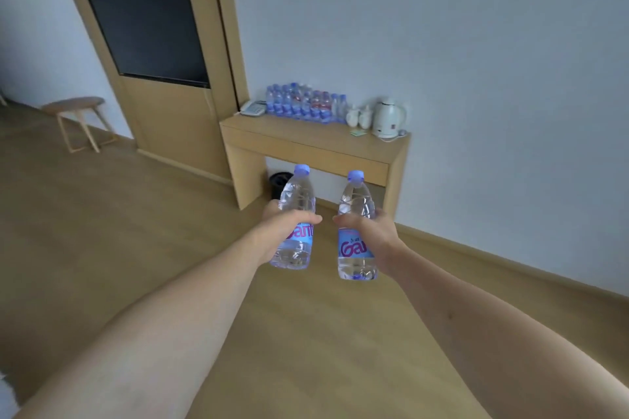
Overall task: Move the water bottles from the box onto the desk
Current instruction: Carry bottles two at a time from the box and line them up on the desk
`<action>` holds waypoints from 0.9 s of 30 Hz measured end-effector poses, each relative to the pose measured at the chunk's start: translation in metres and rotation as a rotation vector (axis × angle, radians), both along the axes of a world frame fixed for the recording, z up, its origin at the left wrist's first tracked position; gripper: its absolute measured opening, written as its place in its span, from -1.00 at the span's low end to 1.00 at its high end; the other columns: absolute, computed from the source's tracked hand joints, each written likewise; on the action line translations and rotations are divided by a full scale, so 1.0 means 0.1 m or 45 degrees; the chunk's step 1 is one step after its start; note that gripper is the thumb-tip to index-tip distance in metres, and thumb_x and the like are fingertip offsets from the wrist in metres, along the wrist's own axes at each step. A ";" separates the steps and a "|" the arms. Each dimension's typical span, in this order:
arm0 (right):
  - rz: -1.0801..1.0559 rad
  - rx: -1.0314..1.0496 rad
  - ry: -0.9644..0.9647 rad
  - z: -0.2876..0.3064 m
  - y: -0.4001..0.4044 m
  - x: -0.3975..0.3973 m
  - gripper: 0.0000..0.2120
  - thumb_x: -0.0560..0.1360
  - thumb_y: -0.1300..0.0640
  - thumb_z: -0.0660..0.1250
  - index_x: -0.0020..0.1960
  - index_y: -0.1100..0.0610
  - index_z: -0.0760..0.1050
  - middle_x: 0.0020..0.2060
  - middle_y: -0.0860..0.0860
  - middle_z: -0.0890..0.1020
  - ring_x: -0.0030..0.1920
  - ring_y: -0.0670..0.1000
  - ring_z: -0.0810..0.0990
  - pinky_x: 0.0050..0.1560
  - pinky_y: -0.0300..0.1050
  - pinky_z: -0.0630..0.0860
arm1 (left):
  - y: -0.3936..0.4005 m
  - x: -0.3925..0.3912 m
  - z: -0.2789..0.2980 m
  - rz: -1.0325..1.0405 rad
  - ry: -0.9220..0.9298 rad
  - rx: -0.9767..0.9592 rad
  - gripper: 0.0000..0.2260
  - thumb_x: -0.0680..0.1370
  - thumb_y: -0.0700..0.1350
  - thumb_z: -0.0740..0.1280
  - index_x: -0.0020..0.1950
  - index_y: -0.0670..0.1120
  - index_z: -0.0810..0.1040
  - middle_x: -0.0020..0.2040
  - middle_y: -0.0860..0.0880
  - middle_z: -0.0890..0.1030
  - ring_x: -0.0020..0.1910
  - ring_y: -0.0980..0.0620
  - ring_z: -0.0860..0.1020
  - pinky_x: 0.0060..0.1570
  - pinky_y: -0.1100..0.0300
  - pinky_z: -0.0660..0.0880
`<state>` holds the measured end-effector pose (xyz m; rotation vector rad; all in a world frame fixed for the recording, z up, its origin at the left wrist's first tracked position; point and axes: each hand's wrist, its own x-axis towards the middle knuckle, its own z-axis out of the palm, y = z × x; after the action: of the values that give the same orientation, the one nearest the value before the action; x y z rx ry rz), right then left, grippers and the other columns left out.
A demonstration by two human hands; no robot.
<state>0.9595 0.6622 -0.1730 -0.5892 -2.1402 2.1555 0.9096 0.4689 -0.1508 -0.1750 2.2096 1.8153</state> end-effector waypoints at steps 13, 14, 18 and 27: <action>0.101 0.020 -0.046 -0.23 -0.29 -2.31 -0.49 0.22 0.04 0.66 0.09 0.12 0.57 -0.25 0.11 0.73 -0.35 0.08 0.73 -0.32 -0.10 0.62 | -0.32 -2.14 -0.24 0.027 -0.032 -0.008 -0.53 0.09 0.07 0.67 -0.08 0.07 0.62 -0.30 0.01 0.73 -0.31 -0.01 0.74 -0.33 0.15 0.61; 0.092 0.016 -0.047 -0.26 -0.31 -2.51 -0.48 0.20 0.04 0.66 0.09 0.13 0.58 -0.26 0.11 0.73 -0.35 0.09 0.73 -0.31 -0.08 0.63 | -0.33 -2.35 -0.27 0.009 -0.028 -0.005 -0.56 0.08 0.09 0.66 -0.12 0.08 0.65 -0.30 0.02 0.73 -0.31 0.00 0.73 -0.33 0.16 0.61; 0.047 0.036 -0.060 -0.28 -0.37 -3.30 -0.47 0.16 0.02 0.65 0.06 0.12 0.59 -0.30 0.08 0.73 -0.34 0.10 0.73 -0.27 -0.04 0.66 | -0.35 -3.22 -0.29 -0.096 0.002 0.032 -0.72 0.22 0.16 0.68 -0.19 0.14 0.71 -0.29 0.01 0.74 -0.36 0.03 0.71 -0.42 0.22 0.57; -0.123 0.046 -0.077 -0.16 -0.41 -4.84 -0.49 0.25 0.10 0.68 0.08 0.14 0.51 -0.22 0.13 0.72 -0.37 0.07 0.71 -0.33 -0.06 0.66 | -0.27 -4.96 -0.17 -0.228 -0.012 0.128 -0.49 0.40 0.29 0.56 0.05 -0.12 0.68 -0.14 -0.14 0.72 -0.18 -0.13 0.70 0.01 -0.06 0.66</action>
<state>0.4752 0.6216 -0.1886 -0.7479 -2.1274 2.0707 0.4138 0.4414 -0.1682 0.0343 2.0497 1.8170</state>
